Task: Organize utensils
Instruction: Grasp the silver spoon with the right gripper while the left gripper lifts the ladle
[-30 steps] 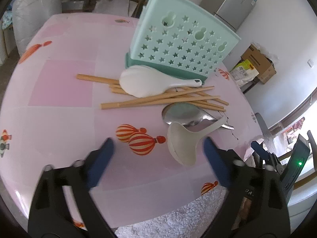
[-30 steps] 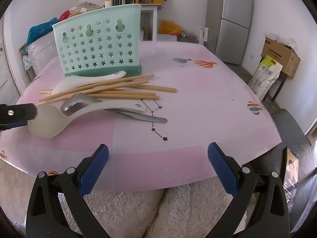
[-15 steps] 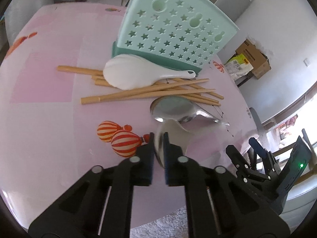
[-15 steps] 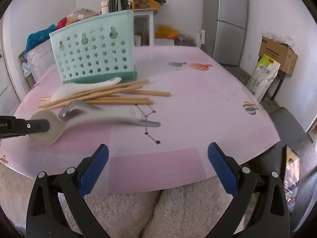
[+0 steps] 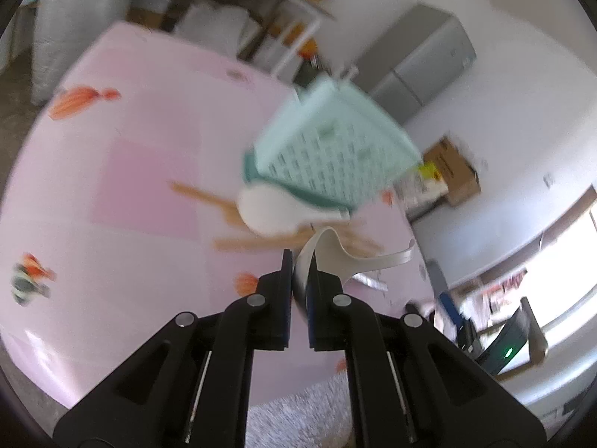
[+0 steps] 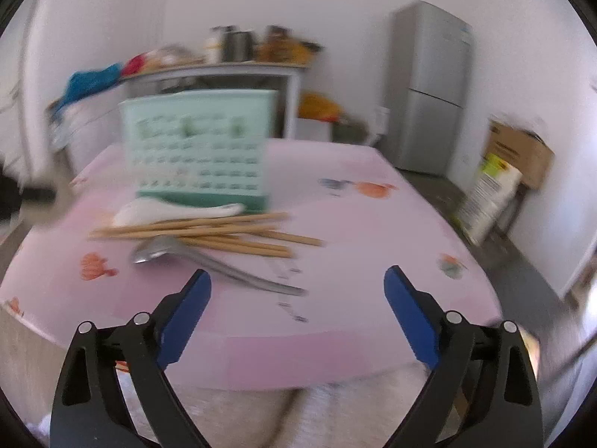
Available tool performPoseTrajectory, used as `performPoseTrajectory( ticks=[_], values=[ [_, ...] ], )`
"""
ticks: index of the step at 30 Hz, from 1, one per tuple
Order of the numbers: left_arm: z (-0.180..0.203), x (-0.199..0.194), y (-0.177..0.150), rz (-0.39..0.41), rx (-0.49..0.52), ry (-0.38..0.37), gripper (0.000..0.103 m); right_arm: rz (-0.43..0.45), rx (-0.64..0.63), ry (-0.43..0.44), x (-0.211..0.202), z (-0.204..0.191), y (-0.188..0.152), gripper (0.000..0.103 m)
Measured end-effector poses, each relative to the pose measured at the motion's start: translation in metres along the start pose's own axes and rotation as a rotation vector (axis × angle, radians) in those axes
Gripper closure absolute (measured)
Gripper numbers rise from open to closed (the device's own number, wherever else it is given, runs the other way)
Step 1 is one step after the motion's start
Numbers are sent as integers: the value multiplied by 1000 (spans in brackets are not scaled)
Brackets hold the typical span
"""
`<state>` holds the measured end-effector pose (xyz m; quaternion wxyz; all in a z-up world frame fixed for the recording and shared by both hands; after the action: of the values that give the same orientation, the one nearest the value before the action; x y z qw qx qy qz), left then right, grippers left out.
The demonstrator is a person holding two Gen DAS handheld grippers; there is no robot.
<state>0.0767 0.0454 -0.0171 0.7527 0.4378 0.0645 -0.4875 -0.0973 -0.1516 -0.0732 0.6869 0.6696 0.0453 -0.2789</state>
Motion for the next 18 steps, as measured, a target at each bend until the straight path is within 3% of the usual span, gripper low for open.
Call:
performPoseTrajectory(
  ticks=[4,9,14,18],
  values=[
    [-14,-21,20,85,-12,21,98,-16,-212,46,19,-48,2,25],
    [-26,-30,30,116,-36,37,98,-40,-432,13,42,-87,-7,43],
    [-27,-29,30,114,-41,46,98,-25,-532,-3,53,-104,-5,61],
    [-28,-33,24,121,-36,55,98,-41,-587,-23,60,-113,-8,81]
  ],
)
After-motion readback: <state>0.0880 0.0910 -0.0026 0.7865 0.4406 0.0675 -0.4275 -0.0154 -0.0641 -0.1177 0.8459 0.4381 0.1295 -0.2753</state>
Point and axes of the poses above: each gripper's, at about its wrist camera, not at the fingertips, and x roughly the way its jaws point, z to its right, y to its top, the point moved 1 cm from there along x, roughly the way its jaws point, and after that the axes turned 5 degrees about z, right-handed, at the moved point
